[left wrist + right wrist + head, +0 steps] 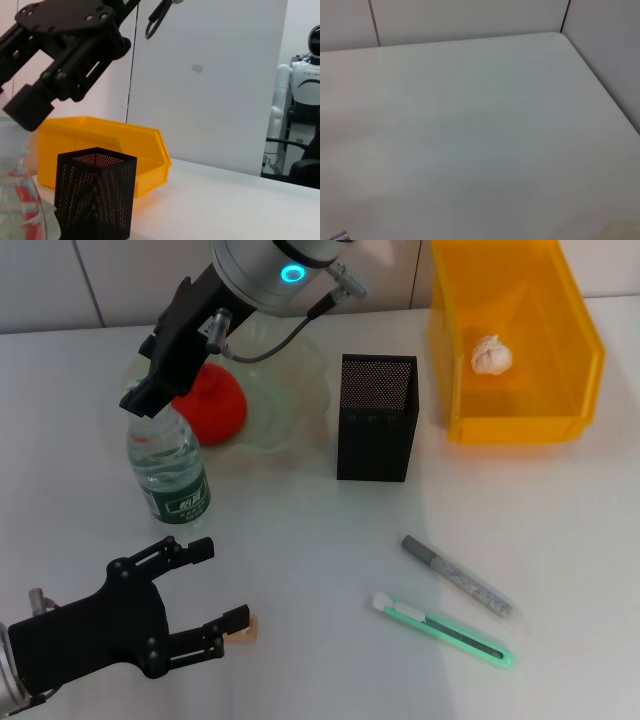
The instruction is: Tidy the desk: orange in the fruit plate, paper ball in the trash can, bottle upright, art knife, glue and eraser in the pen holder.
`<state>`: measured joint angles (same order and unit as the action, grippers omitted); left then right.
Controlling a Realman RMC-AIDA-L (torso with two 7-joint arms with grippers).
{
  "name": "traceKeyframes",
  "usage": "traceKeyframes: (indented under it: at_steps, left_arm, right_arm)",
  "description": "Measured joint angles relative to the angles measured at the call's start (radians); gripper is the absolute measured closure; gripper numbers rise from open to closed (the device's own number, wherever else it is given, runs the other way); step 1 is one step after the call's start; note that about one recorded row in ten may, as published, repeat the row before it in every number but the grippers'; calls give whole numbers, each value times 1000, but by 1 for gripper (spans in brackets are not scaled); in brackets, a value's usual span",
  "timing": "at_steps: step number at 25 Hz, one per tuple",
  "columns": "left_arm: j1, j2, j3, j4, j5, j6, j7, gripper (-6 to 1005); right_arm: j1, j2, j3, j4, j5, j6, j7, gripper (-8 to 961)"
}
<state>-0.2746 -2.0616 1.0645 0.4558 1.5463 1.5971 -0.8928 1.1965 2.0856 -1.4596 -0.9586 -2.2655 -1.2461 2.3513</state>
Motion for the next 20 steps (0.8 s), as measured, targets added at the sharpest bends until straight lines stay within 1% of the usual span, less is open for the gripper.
traceKeyframes:
  at_steps: [2, 3, 4, 6, 7, 8, 9, 12, 13, 14, 17, 18, 19, 20]
  left_arm:
    - [-1, 0, 0, 1, 0, 0, 0, 137]
    - [-3, 0, -1, 4, 0, 0, 0, 137]
    - [-3, 0, -1, 4, 0, 0, 0, 137]
    - [-3, 0, -2, 7, 0, 0, 0, 137]
    - [-3, 0, -3, 7, 0, 0, 0, 137]
    - [-3, 0, -8, 7, 0, 1, 0, 137]
    - [-3, 0, -8, 7, 0, 1, 0, 137]
    - [-3, 0, -13, 8, 0, 5, 0, 137]
    - [-3, 0, -14, 9, 0, 6, 0, 137]
    - [-3, 0, -14, 9, 0, 6, 0, 137]
    - [-3, 0, -14, 9, 2, 8, 0, 137]
    - [-3, 0, -14, 9, 3, 8, 0, 137]
    - [-3, 0, -14, 9, 3, 8, 0, 137]
    - [-4, 0, -14, 9, 4, 9, 0, 137]
  right_arm:
    - [-6, 0, 2, -13, 1, -1, 2, 379]
    - [-32, -2, 5, -67, 0, -2, 15, 369]
    - [-32, -2, 5, -67, 0, -2, 15, 360]
    - [-81, -4, 8, -161, -2, -4, 35, 341]
    - [-118, -5, 18, -227, -4, -7, 46, 332]
    - [-185, -7, 58, -347, -5, -29, 62, 322]
    - [-185, -7, 58, -347, -5, -29, 62, 286]
    - [-296, -6, 191, -520, 11, -121, 80, 180]
    - [-362, -7, 266, -620, 21, -182, 103, 168]
    - [-362, -7, 266, -620, 21, -182, 103, 156]
    - [-459, -8, 336, -737, 22, -272, 139, 120]
    - [-510, -8, 384, -784, 22, -340, 170, 120]
    - [-510, -8, 384, -784, 22, -340, 170, 120]
    - [-543, -8, 429, -803, 21, -413, 203, 120]
